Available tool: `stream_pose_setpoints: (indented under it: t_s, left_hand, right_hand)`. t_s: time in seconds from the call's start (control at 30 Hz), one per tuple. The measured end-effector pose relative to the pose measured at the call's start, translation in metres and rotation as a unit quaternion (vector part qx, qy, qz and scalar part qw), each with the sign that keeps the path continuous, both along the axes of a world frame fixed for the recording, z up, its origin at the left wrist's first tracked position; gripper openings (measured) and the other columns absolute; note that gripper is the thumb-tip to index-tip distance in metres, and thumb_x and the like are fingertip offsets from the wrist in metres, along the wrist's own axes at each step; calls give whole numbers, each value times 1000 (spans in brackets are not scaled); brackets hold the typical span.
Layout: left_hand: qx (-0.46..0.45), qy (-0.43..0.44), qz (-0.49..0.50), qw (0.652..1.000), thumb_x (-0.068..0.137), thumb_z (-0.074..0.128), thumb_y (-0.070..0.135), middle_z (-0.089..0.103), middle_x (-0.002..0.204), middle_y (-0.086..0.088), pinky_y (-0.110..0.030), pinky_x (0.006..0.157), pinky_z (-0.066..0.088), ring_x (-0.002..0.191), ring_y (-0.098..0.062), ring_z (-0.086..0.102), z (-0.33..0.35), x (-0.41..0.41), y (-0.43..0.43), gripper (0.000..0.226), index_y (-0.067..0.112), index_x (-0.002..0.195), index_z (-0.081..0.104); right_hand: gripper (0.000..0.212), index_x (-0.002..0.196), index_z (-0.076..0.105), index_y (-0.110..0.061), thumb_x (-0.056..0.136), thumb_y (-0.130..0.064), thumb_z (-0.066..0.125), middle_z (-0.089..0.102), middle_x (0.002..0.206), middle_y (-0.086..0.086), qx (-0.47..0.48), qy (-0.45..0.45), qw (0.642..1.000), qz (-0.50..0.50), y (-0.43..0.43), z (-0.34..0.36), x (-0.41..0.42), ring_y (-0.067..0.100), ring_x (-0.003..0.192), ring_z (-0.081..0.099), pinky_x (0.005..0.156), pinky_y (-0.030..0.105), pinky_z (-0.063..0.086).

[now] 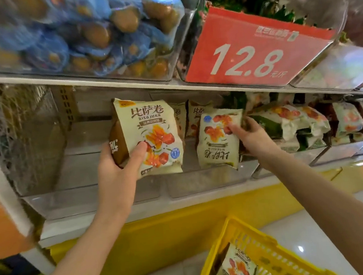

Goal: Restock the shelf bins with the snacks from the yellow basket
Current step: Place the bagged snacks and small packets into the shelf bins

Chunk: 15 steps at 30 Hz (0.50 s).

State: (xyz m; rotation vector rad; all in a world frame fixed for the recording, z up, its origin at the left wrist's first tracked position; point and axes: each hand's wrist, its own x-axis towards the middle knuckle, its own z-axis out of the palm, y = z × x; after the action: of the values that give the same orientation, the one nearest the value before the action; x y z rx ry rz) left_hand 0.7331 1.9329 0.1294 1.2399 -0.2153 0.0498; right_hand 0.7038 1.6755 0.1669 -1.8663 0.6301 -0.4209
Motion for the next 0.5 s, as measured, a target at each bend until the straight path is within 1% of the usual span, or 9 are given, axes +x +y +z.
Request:
stream_pose_setpoints:
  t_s: [0.03, 0.07, 0.13, 0.17, 0.27, 0.33, 0.4, 0.43, 0.5]
  left_hand:
    - [-3, 0, 7, 1000, 80, 66, 25, 71, 94, 14, -9, 58, 50, 85, 0, 67, 1, 2, 2, 25, 33, 101, 54]
    - [-6, 2, 13, 1000, 81, 65, 24, 70, 93, 13, -8, 58, 49, 84, 2, 67, 1, 5, 3, 24, 33, 100, 54]
    - [-9, 6, 22, 1000, 81, 65, 24, 68, 94, 13, -7, 56, 48, 82, 3, 66, 1, 8, 5, 23, 32, 99, 53]
    - [-7, 7, 23, 1000, 81, 65, 24, 68, 95, 13, -7, 56, 48, 81, 4, 66, 1, 9, 5, 23, 32, 99, 53]
    - [-3, 11, 24, 1000, 81, 65, 24, 68, 96, 11, -8, 56, 48, 81, 3, 66, 1, 11, 7, 24, 32, 99, 53]
    - [-1, 13, 24, 1000, 80, 66, 24, 67, 96, 12, -8, 56, 48, 81, 4, 66, 2, 12, 8, 23, 32, 99, 53]
    - [1, 14, 28, 1000, 79, 66, 26, 67, 96, 12, -7, 55, 48, 81, 4, 66, 2, 14, 9, 23, 32, 97, 53]
    - [2, 15, 29, 999, 79, 67, 26, 68, 95, 12, -7, 55, 48, 81, 4, 66, 3, 15, 10, 23, 32, 97, 53]
    - [1, 19, 27, 999, 78, 68, 27, 68, 94, 12, -7, 56, 48, 82, 2, 66, 3, 17, 11, 24, 31, 98, 54]
  right_hand:
    - [74, 142, 28, -18, 83, -42, 65, 57, 120, -2, -37, 29, 999, 23, 4, -3, 4, 16, 95, 62, 78, 32, 54]
    - [79, 141, 28, -16, 79, -41, 70, 55, 113, -4, -67, 60, 995, 43, 10, -8, 7, 11, 89, 61, 70, 23, 53]
    - [77, 135, 31, -14, 76, -40, 74, 55, 103, -5, -115, 113, 984, 70, 19, -17, 13, 6, 80, 58, 53, 13, 46]
    - [74, 133, 33, -15, 76, -39, 74, 57, 104, -3, -136, 132, 978, 82, 23, -20, 15, 9, 83, 59, 55, 14, 47]
    - [64, 129, 36, -24, 77, -29, 73, 58, 114, 0, -188, 185, 952, 158, 31, -31, 21, 17, 97, 60, 79, 24, 51]
    - [53, 123, 40, -27, 80, -25, 71, 56, 106, -4, -225, 179, 943, 165, 32, -35, 25, 10, 85, 60, 68, 17, 50]
    - [50, 121, 41, -23, 81, -22, 70, 52, 103, -5, -237, 140, 953, 129, 30, -32, 33, 4, 77, 55, 56, 10, 44]
    - [51, 121, 39, -21, 81, -21, 70, 52, 105, -4, -245, 117, 956, 114, 27, -28, 39, 6, 81, 55, 60, 10, 45]
    - [53, 122, 38, -18, 80, -22, 71, 54, 112, -2, -303, 90, 942, 112, 19, -16, 55, 12, 94, 53, 75, 20, 46]
